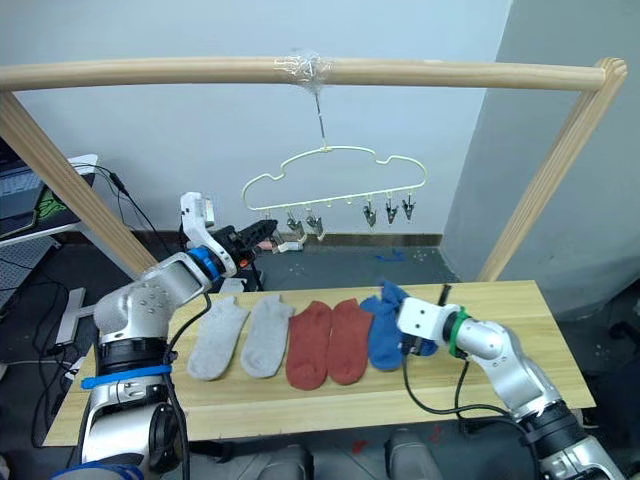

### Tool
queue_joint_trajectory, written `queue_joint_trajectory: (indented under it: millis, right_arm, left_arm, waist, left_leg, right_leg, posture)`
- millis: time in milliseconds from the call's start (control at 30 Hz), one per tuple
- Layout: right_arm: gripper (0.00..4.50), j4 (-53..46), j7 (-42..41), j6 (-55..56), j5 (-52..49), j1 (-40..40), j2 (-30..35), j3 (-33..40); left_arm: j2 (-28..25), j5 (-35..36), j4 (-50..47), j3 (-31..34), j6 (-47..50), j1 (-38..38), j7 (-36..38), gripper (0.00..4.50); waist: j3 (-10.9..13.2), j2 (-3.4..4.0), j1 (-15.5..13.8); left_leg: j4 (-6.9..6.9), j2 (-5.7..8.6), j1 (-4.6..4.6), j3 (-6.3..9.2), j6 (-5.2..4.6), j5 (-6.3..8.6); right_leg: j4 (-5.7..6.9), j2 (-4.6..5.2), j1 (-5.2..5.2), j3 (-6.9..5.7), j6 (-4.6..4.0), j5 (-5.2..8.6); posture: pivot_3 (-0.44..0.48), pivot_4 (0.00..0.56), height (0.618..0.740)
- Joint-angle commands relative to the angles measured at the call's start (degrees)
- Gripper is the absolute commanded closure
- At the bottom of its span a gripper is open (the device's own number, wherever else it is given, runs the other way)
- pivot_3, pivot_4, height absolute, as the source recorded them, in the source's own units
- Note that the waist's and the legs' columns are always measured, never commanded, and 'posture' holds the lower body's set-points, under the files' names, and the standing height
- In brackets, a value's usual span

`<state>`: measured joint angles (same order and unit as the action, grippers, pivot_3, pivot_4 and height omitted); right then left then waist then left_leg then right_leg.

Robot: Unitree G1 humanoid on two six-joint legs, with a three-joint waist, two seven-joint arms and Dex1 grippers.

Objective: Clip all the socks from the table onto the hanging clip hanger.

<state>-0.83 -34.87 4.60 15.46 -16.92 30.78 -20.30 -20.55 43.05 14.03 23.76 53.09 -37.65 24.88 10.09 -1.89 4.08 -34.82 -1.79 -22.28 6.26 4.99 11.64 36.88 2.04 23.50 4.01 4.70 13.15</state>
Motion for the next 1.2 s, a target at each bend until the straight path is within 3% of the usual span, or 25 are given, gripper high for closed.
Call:
queue_joint_trajectory:
  millis: [33,467,1200]
  right_arm:
    - [4.45,-2.2,-0.2,-0.2,2.5,-4.7,-4.7,-3.5]
    - [4.45,6.4,1.6,-3.0,5.0,-16.1,-16.8,-6.7]
    - [4.45,11.0,6.2,2.6,10.5,-20.6,-16.2,-7.2]
  left_arm:
    - [1.0,7.4,0.8,5.5,7.6,-2.5,-4.1,4.5]
    - [2.4,11.5,-3.7,4.3,12.0,-1.4,-5.7,4.5]
    - [2.2,14.6,-5.9,4.1,13.4,-0.5,-7.3,4.5]
  waist:
    - [0.0,-0.01,0.1]
    - [0.1,0.0,-0.9]
    - [0.3,0.01,-1.2]
  left_leg:
    - [0.01,0.0,-0.01,0.02,0.0,0.0]
    - [0.04,0.0,-0.19,0.13,0.11,0.04]
    - [0.05,0.01,-0.48,0.14,0.11,0.04]
  right_leg:
    - [0.01,0.0,0.01,-0.02,0.0,0.0]
    - [0.0,0.01,0.13,-0.11,0.2,-0.13]
    - [-0.03,0.02,0.37,-0.12,0.2,-0.13]
  posture:
    - [0.023,0.145,0.74]
    - [0.023,0.152,0.74]
    - [0.036,0.165,0.74]
